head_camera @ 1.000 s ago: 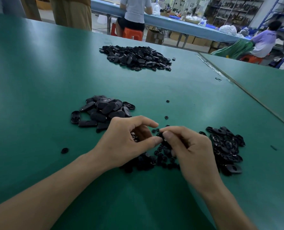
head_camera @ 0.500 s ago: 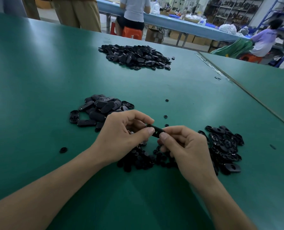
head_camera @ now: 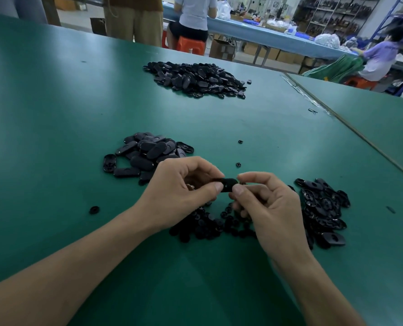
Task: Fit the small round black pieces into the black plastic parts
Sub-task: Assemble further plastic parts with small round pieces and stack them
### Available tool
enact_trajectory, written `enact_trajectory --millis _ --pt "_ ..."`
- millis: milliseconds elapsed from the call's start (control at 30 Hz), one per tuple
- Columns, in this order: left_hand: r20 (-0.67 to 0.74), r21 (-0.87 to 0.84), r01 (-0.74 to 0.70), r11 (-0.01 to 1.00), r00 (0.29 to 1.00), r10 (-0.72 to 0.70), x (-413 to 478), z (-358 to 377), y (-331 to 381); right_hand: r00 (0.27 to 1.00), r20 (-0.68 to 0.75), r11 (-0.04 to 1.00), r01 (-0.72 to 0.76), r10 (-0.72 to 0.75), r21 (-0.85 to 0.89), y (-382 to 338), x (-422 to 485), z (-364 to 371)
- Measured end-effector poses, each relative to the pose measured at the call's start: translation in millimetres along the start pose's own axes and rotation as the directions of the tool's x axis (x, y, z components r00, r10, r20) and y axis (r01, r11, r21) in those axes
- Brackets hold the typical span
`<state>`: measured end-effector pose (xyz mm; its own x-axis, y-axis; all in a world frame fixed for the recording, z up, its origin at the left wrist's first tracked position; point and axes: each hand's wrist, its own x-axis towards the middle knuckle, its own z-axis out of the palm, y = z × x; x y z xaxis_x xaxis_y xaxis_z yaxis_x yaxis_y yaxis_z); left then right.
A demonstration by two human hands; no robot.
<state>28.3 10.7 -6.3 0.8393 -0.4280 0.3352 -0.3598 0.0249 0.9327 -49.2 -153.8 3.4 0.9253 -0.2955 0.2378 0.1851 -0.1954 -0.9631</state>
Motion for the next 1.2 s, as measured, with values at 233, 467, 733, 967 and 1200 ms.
enact_trajectory --millis 233,467,733,967,1200 --pt "-0.067 0.074 -0.016 0.997 0.998 0.021 2 -2 -4 0.988 -0.072 0.92 0.102 -0.139 -0.379 1 1 -8" --pt "-0.121 0.129 -0.045 0.991 0.991 0.061 3 -3 -2 0.994 0.092 0.567 0.108 -0.058 -0.817 4 -1 -10" --pt "-0.176 -0.014 -0.016 1.0 0.984 0.013 5 -5 -5 0.991 0.131 0.586 0.113 -0.012 -0.803 4 1 -6" --pt "-0.164 -0.044 -0.02 0.999 0.986 0.013 6 -6 -6 0.981 0.066 0.676 0.173 -0.18 -0.717 5 2 1" --pt "-0.18 -0.133 0.001 0.991 0.983 -0.025 8 -7 -8 0.981 0.045 0.696 0.165 -0.188 -0.699 6 2 1"
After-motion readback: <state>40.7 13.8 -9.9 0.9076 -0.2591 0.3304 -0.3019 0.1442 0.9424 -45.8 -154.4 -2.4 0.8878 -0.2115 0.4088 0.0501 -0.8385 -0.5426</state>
